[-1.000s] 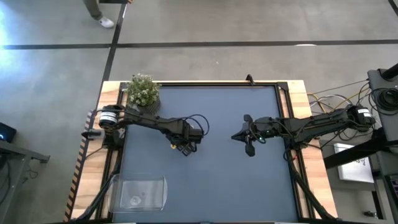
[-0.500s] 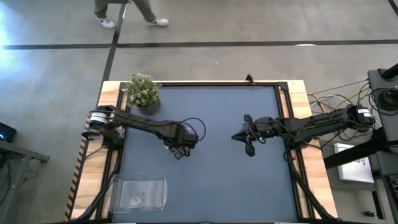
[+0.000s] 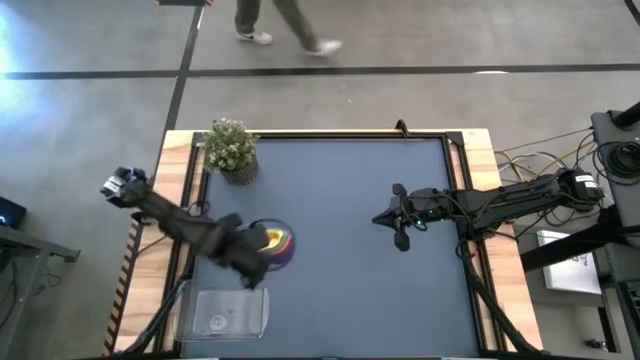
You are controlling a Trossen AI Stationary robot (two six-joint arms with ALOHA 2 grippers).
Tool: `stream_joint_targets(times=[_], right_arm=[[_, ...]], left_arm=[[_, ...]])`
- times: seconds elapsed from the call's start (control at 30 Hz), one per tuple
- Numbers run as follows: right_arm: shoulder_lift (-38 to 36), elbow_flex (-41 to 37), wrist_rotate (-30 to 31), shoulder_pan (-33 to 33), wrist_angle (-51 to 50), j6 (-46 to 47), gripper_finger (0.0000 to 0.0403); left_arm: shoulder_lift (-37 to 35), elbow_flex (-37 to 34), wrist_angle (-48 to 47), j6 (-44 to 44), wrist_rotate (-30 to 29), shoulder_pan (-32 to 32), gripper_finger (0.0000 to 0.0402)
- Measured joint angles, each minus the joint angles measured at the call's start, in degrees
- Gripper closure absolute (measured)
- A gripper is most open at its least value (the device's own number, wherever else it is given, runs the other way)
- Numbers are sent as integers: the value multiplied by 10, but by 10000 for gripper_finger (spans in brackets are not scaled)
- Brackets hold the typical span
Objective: Nest measuring cups in basket
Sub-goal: Put the stacked measuring cups into the transparent bin
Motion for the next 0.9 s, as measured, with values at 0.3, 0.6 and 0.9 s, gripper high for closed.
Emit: stream_joint_targets(times=[0.3, 0.6, 0.9], right_arm=[[0, 0, 10, 0, 0, 0, 394], [0, 0, 49, 0, 0, 10, 394], [0, 0, 51, 0, 12, 19, 394]], left_arm=[[6, 5, -78, -179, -2, -174, 375], [73, 53, -129, -246, 7, -256, 375], [186, 86, -124, -217, 28, -279, 375]])
